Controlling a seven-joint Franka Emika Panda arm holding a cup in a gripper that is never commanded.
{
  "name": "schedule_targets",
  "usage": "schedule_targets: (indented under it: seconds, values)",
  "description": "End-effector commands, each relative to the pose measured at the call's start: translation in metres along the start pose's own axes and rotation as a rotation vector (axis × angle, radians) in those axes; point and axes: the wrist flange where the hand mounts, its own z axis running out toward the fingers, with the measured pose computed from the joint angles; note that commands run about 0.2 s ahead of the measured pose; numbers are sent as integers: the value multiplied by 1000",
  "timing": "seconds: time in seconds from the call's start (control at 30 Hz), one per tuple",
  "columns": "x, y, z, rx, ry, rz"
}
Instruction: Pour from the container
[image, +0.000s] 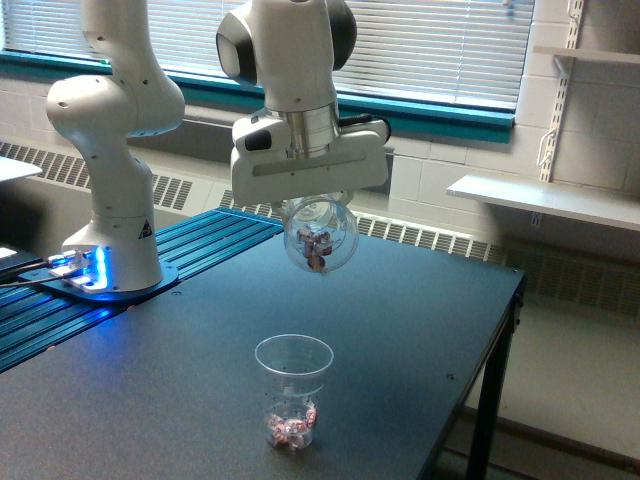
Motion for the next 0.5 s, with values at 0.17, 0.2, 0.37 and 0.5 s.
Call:
schedule_targets:
  seconds: [0.17, 0.2, 0.37, 0.5]
  values:
    - [36, -7, -39, 1, -8, 50]
    - [40, -7, -33, -23, -23, 58]
    - [25, -30, -57, 5, -39, 33]
    - [16, -25, -47, 47, -32, 43]
